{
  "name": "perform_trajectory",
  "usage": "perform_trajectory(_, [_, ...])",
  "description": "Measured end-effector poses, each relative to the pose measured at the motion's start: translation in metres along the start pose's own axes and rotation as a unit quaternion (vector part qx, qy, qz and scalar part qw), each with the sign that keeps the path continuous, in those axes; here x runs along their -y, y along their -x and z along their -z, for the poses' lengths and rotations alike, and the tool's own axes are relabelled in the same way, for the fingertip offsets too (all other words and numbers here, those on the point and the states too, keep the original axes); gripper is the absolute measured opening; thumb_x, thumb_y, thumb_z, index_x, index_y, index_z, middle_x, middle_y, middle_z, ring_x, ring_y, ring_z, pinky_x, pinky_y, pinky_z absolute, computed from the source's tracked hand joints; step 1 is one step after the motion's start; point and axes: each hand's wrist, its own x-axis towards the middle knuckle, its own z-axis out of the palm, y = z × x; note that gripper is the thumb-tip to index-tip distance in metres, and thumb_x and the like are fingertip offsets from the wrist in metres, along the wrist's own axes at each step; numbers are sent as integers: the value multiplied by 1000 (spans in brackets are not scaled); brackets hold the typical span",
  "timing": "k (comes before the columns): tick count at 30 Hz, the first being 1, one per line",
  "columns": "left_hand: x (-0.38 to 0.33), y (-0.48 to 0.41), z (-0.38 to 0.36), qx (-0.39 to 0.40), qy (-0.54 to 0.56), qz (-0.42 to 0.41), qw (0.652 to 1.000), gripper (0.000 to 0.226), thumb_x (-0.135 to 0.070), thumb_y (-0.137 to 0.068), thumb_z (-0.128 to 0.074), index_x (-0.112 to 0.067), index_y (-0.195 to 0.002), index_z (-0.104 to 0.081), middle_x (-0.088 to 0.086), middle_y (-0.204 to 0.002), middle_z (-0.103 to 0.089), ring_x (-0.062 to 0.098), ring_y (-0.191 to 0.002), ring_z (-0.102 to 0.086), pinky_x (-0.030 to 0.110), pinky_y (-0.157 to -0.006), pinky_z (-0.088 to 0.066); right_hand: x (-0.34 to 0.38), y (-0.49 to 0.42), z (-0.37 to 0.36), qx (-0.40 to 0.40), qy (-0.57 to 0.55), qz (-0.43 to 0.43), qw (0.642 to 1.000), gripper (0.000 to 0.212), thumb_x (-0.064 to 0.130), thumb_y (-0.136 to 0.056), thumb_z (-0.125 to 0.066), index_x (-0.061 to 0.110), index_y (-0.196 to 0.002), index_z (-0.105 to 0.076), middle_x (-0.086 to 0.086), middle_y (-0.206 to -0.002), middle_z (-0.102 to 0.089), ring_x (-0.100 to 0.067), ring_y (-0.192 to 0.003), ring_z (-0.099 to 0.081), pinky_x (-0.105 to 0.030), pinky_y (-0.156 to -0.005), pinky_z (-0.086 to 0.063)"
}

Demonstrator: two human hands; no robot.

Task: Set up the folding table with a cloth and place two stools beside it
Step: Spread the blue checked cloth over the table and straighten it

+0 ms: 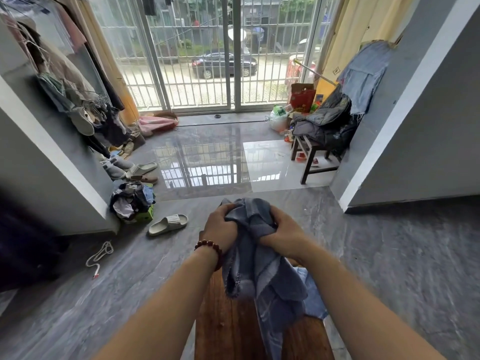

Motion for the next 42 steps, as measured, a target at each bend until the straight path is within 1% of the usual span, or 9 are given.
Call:
perform_trajectory(4, [3, 7, 3, 9, 7, -8, 1000, 27, -22, -74, -68, -45, -88, -66, -9, -97, -70, 16, -94, -65, 38, -86, -53, -6, -2, 10, -55, 45, 25, 997, 28, 14, -84, -57, 38, -98, -60, 19, -89, -65, 1, -83, -61, -6, -63, -46])
perform_trajectory(9, [-1, 16, 10, 70, -58, -34, 995, 53, -24, -64, -81, -34, -107, -52, -15, -98, -61, 1, -86, -61, 16, -71, -47, -4, -5, 12, -103, 0, 33, 994, 24, 17, -91, -52, 35, -105, -60, 14, -94, -66, -4, -90, -61, -15, -72, -48])
perform_trajectory(12, [-3, 24, 9, 122, -151, -13, 981, 48, -27, -70, -75, -29, -109, -47, -15, -93, -58, 2, -83, -56, 17, -68, -43, 1, -6, 13, -121, -24, 49, 991, 22, 15, -93, -51, 32, -104, -59, 14, -93, -65, -2, -88, -60, -8, -65, -45])
perform_trajectory(16, [-10, 29, 5, 72, -214, -35, 974, 18, -14, -88, -52, -18, -105, -57, 3, -100, -64, 23, -95, -59, 30, -81, -45, 4, -2, 17, -107, -28, 56, 992, 22, 16, -94, -51, 32, -108, -57, 16, -95, -63, 3, -87, -58, -4, -64, -44])
perform_trajectory(22, [-19, 39, -1, -25, -121, -43, 991, 27, -5, -86, -41, -24, -97, -57, -3, -92, -62, 17, -86, -57, 32, -75, -46, 1, 9, 31, -69, 30, 55, 996, 20, 18, -93, -54, 16, -113, -56, 1, -99, -63, -12, -90, -59, -11, -70, -44])
perform_trajectory(29, [-32, 57, -47, -14, -89, -40, 995, 15, -17, -87, -52, -30, -94, -55, -9, -88, -61, 16, -89, -60, 28, -76, -47, -11, 44, 77, -73, 59, 17, 995, 23, 7, -87, -53, 7, -109, -58, -12, -99, -65, -25, -92, -60, -36, -78, -50])
perform_trajectory(33, [-42, 75, -89, -5, -113, -51, 992, 18, -24, -75, -71, -23, -83, -55, -9, -78, -61, 7, -75, -58, 17, -58, -40, -26, 74, 110, -84, 49, 2, 995, 20, 5, -88, -46, 9, -102, -60, -7, -92, -64, -19, -83, -59, -26, -68, -48])
perform_trajectory(36, [-51, 91, -117, 1, -105, -52, 993, 8, -21, -79, -67, -19, -85, -62, -8, -78, -63, 8, -75, -59, 15, -57, -40, -36, 93, 135, -88, 27, -7, 996, 25, 6, -89, -45, 17, -105, -61, 0, -93, -65, -15, -85, -61, -21, -67, -50])
perform_trajectory(42, [-62, 126, -151, -42, -83, -55, 994, 7, -22, -88, -55, -28, -89, -59, -16, -79, -59, 0, -75, -54, 13, -57, -37, -54, 123, 171, -157, -31, -9, 987, 26, 10, -92, -43, 24, -105, -60, 0, -99, -66, -15, -90, -61, -28, -74, -51])
